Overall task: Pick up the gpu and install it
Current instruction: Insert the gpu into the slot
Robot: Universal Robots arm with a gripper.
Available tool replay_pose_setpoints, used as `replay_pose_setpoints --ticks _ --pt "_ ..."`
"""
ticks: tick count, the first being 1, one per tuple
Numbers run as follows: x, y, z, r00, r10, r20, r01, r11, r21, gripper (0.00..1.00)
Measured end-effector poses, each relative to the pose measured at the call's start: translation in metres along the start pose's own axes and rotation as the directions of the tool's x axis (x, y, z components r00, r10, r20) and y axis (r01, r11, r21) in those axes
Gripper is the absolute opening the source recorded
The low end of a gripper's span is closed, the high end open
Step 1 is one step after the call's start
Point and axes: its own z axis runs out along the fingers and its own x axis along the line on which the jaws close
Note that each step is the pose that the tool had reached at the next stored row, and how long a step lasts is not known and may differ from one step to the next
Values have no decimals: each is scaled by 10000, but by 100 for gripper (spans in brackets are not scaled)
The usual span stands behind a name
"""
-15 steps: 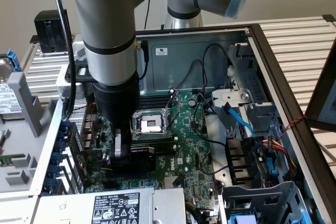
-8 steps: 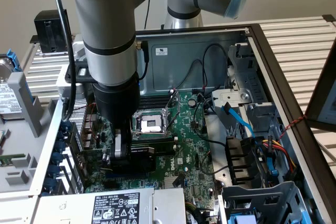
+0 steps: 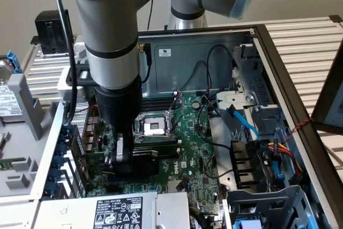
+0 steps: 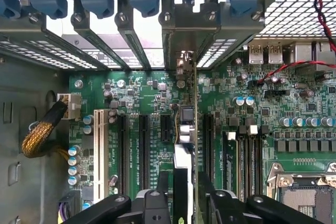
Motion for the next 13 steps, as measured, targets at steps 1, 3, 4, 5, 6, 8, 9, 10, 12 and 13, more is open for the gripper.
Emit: replay_pose_setpoints --ticks 1,3,4,5,6,8,9,10,12,13 --pt "0 -1 -2 10000 -1 -3 1 10000 -2 40" --pt "1 0 -4 10000 -1 -4 1 10000 -3 47" --pt "1 0 -15 10000 -1 -8 1 10000 -6 47" --pt "1 1 -39 10000 0 -8 0 10000 -6 47" --pt "1 1 -73 10000 -1 -8 1 10000 -5 47" --pt "1 4 -148 10000 11 -12 -11 10000 -4 47" --pt "1 5 -190 10000 16 -12 -16 10000 -2 47" --pt "0 6 -232 10000 21 -15 -21 10000 -2 47" --pt "0 8 -320 10000 25 -22 -25 10000 -3 47" --pt "0 9 -367 10000 26 -24 -26 10000 -3 47"
